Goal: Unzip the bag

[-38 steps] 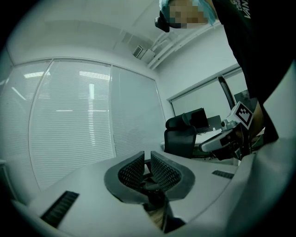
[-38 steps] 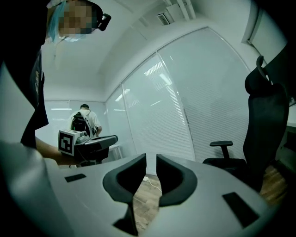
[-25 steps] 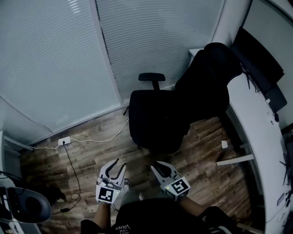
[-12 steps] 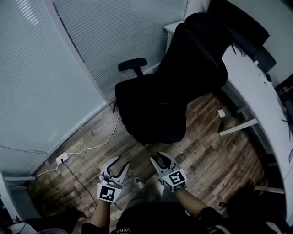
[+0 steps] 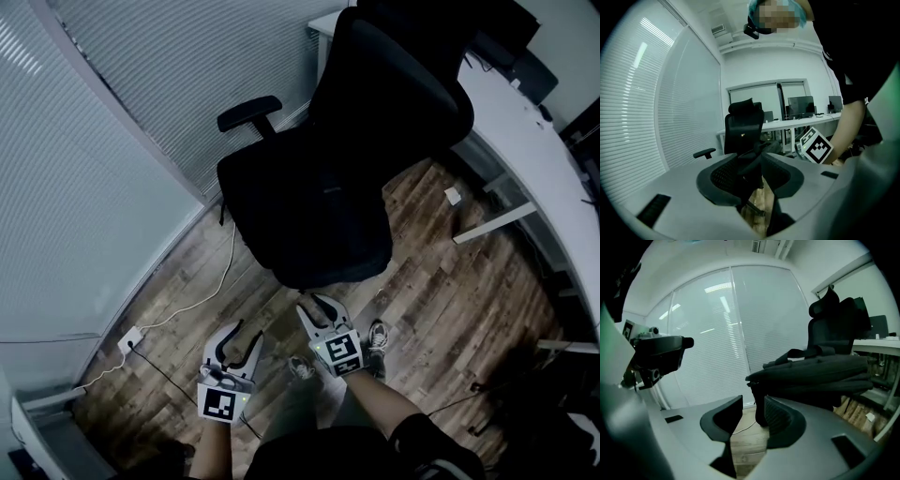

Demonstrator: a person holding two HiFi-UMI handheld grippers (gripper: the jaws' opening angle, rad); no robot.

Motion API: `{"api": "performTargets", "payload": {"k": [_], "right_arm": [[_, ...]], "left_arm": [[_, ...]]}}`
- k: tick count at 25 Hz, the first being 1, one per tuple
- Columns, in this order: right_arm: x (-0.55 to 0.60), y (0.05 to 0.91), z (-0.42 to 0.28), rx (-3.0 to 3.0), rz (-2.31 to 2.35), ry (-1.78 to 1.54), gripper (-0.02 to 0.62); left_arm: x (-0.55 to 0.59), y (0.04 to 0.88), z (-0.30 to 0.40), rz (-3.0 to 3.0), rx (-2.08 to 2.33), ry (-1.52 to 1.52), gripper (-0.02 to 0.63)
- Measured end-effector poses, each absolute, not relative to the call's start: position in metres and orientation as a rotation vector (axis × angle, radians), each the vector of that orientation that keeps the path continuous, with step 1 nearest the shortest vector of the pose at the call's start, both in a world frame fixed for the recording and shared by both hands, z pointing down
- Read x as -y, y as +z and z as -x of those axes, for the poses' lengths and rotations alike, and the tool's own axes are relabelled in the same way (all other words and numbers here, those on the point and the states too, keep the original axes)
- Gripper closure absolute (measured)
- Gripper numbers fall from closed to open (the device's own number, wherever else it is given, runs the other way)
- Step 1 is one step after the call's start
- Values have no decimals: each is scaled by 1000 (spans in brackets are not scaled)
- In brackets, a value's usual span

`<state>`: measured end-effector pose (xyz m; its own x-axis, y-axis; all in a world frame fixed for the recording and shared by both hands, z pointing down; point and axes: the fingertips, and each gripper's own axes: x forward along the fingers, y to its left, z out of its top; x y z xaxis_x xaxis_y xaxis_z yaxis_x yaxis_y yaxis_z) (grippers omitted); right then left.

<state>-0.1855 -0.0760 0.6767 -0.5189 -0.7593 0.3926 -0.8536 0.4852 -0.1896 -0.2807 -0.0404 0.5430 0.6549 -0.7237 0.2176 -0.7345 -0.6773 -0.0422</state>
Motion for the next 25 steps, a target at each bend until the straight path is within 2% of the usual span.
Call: {"api": "performTargets", "payload": {"k": [11, 14, 18, 21, 25], "right_arm": [[102, 708, 200, 2378, -1530, 525, 472], [112, 709, 204, 2360, -1550, 515, 472], [116, 707, 207, 2343, -1575, 502, 474], [112, 706, 206, 2344, -1571, 506, 522], [103, 703, 200, 2360, -1563, 549, 528]], "left_arm": [[40, 574, 289, -2807, 1156, 378, 460], [35, 578, 294, -2871, 1111, 470, 460], [31, 581, 304, -2776, 1161, 402, 460], [34, 582, 308, -2768, 1182, 399, 460], [40, 582, 308, -2776, 1193, 402, 460]]}}
